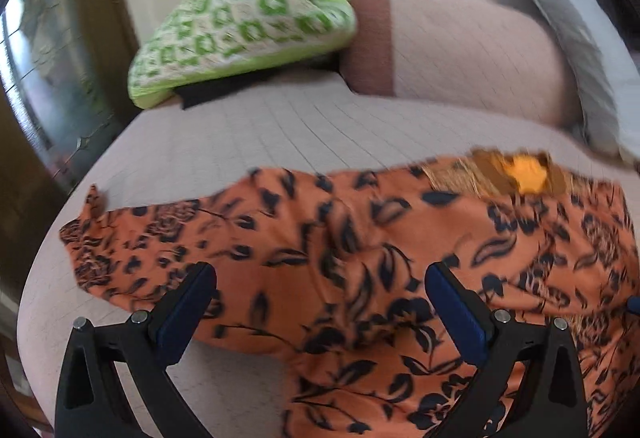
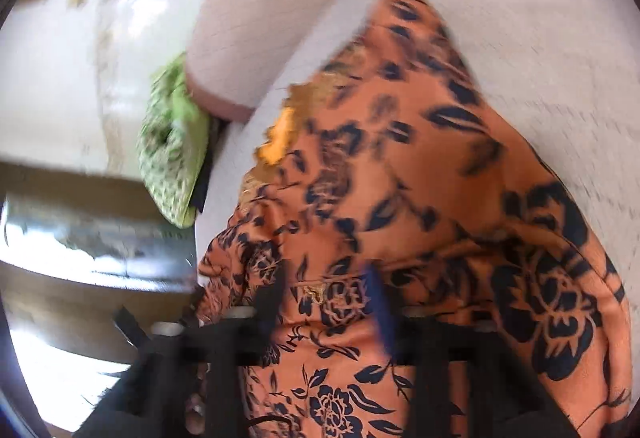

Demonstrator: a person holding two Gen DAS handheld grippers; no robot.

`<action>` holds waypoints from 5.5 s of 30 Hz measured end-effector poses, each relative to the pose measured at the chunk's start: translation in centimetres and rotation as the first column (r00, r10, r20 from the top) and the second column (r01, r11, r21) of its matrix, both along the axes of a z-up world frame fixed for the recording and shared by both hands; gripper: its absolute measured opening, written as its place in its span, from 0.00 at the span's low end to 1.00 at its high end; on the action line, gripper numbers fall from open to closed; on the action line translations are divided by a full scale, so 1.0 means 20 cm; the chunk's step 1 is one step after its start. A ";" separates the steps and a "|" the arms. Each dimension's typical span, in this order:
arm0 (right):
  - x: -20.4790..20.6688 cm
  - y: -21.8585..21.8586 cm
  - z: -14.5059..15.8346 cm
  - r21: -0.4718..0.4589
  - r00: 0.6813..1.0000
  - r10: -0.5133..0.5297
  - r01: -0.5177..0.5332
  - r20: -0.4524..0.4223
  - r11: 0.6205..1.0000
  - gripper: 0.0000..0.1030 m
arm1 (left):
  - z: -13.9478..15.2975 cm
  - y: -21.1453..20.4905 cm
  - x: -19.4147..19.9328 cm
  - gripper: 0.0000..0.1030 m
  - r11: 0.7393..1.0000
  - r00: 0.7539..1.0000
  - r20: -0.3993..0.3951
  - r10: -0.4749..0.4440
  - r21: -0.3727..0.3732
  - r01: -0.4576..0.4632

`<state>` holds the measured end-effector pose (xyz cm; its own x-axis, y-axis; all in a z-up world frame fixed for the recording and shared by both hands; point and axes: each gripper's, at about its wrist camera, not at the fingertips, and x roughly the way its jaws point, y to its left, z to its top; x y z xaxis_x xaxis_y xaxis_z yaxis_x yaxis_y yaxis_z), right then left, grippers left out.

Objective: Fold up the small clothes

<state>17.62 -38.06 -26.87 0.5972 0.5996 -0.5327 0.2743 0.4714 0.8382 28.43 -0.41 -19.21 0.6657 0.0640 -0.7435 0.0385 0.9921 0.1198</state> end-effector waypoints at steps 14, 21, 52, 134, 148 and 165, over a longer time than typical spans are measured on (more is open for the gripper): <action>0.00 -0.04 -0.15 0.114 0.989 -0.149 0.150 -0.016 0.982 0.72 | -0.19 -0.09 0.09 0.88 0.998 0.993 -0.114 -0.038 0.046 0.043; 0.02 -0.04 -0.10 -0.087 0.971 -0.225 0.231 0.077 0.969 0.11 | -0.17 -0.12 0.09 0.40 0.998 0.995 -0.067 -0.067 0.006 0.068; 0.02 0.02 -0.06 -0.130 0.994 -0.105 0.107 0.018 0.986 0.63 | -0.10 0.03 0.06 0.46 0.924 0.965 -0.177 -0.192 -0.364 0.117; 0.12 0.18 0.25 -0.336 0.994 0.100 -0.077 0.053 0.939 0.16 | -0.13 0.13 0.07 0.84 0.905 0.983 -0.116 -0.139 -0.418 0.079; 0.11 0.33 0.23 -0.487 0.985 0.125 -0.052 0.119 0.872 0.29 | 0.03 0.80 -0.05 0.84 0.863 0.967 -0.047 0.249 -0.442 -0.243; 0.04 0.55 0.26 -0.513 0.959 0.178 -0.042 0.220 0.857 0.67 | -0.23 1.78 -0.10 0.88 0.578 0.777 -0.252 0.577 -0.546 -0.606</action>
<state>18.43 -27.08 -21.66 0.6970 0.3632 -0.6183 0.0085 0.8580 0.5136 26.35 35.20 -23.86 0.6041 -0.0080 -0.7968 -0.5920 0.6649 -0.4554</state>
